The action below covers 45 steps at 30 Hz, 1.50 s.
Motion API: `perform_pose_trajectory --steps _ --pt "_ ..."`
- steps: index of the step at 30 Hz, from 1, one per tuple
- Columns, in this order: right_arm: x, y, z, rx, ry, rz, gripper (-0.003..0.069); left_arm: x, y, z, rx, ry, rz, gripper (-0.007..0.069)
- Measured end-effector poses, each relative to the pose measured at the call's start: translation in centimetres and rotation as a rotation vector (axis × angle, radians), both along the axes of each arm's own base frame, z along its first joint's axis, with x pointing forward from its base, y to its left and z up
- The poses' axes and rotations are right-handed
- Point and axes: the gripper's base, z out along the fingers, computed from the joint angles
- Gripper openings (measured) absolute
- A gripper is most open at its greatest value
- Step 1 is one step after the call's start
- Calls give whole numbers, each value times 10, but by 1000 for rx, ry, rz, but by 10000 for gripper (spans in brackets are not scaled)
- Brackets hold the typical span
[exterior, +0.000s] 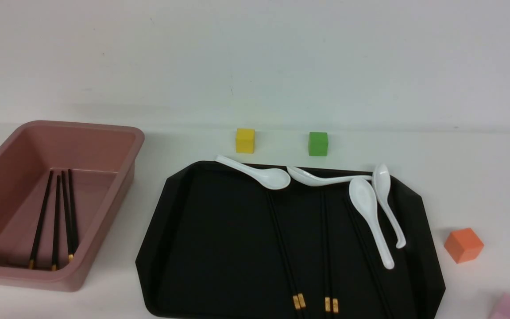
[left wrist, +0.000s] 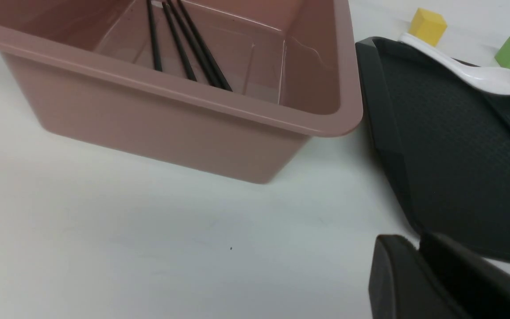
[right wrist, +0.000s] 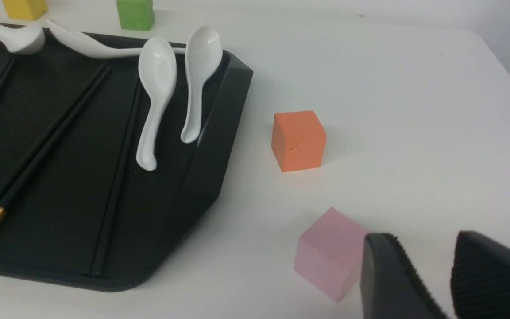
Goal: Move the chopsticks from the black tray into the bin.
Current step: Use the left arm to grab a pair of chopsticks
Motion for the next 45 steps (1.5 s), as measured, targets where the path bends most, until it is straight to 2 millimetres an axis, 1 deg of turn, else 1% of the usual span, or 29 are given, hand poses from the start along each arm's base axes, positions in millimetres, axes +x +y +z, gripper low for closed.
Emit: perform_pose_trajectory --steps 4,8,12,15,16,19,21,25,28,29,30,32,34,36,37,38,40,41,42,45 --pt "0 0 0 0 0 0 240 0 0 0 -2 0 0 87" --pt "0 0 0 0 0 0 240 0 -1 0 -65 7 5 88" --pt "0 0 0 0 0 0 240 0 -6 3 -323 16 29 88" --pt "0 0 0 0 0 0 240 -1 -12 6 -680 63 60 88" --pt "0 0 0 0 0 0 240 -1 -15 8 -844 88 74 90" --pt "0 0 0 0 0 0 240 -1 -19 13 -1164 138 96 90" --pt "0 0 0 0 0 0 240 -1 -20 15 -1278 154 99 90" --pt "0 0 0 0 0 0 240 -1 -20 18 -1359 144 105 93" --pt "0 0 0 0 0 0 240 0 -20 22 -1513 161 116 93" --pt "0 0 0 0 0 0 240 -1 -21 24 -1581 177 111 93" --pt "0 0 0 0 0 0 240 -2 -22 29 -1613 177 95 93" --pt "0 0 0 0 0 0 240 -4 -21 49 -1589 110 31 93" --pt "0 0 0 0 0 0 240 -9 -19 74 -1510 -3 -36 90" --pt "0 0 0 0 0 0 240 -13 -17 90 -1441 -84 -74 81" --pt "0 0 0 0 0 0 240 -14 -17 110 -1334 -150 -106 52" --pt "0 0 0 0 0 0 240 -13 -18 120 -1258 -162 -122 29" --pt "0 0 0 0 0 0 240 -3 -26 134 -1091 -107 -160 -13" --pt "0 0 0 0 0 0 240 -4 -25 136 -1086 -114 -162 -13" --pt "0 0 0 0 0 0 240 10 -37 138 -947 47 -215 -13" --pt "0 0 0 0 0 0 240 38 -51 129 -777 359 -247 -13"
